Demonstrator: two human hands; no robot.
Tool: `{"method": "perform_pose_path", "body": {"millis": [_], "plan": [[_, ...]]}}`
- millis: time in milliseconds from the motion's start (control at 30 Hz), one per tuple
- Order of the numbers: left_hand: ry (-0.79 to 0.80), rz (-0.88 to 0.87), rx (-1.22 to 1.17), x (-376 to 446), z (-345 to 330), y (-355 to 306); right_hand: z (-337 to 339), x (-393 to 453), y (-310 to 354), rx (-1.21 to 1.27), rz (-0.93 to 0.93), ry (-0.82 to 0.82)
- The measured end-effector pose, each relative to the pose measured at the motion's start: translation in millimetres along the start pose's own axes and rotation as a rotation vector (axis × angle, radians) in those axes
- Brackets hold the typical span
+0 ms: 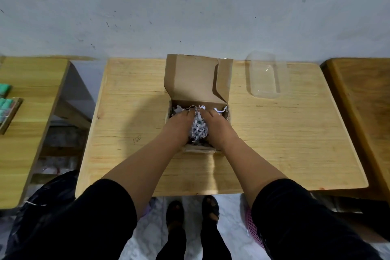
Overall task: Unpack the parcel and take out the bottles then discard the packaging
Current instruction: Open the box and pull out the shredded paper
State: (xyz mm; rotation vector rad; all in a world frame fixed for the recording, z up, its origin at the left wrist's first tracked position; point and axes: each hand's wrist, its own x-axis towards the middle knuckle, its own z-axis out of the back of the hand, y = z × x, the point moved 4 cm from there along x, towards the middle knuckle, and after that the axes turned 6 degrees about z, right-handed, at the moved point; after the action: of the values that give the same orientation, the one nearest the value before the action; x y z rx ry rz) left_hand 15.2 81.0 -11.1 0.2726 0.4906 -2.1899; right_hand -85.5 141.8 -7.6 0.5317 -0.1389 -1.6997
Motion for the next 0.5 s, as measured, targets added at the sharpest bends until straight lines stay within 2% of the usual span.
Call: {"method": "perform_pose_path", "body": {"millis": [333,500], "plan": [[-0.023,-0.062,-0.088,0,5,2,12,-8,3,0.137,0.055,-0.117],[-0.006,-0.091,-0.097,-5,22,-5,22,-12,4,0.16,0.058,-0.124]]}}
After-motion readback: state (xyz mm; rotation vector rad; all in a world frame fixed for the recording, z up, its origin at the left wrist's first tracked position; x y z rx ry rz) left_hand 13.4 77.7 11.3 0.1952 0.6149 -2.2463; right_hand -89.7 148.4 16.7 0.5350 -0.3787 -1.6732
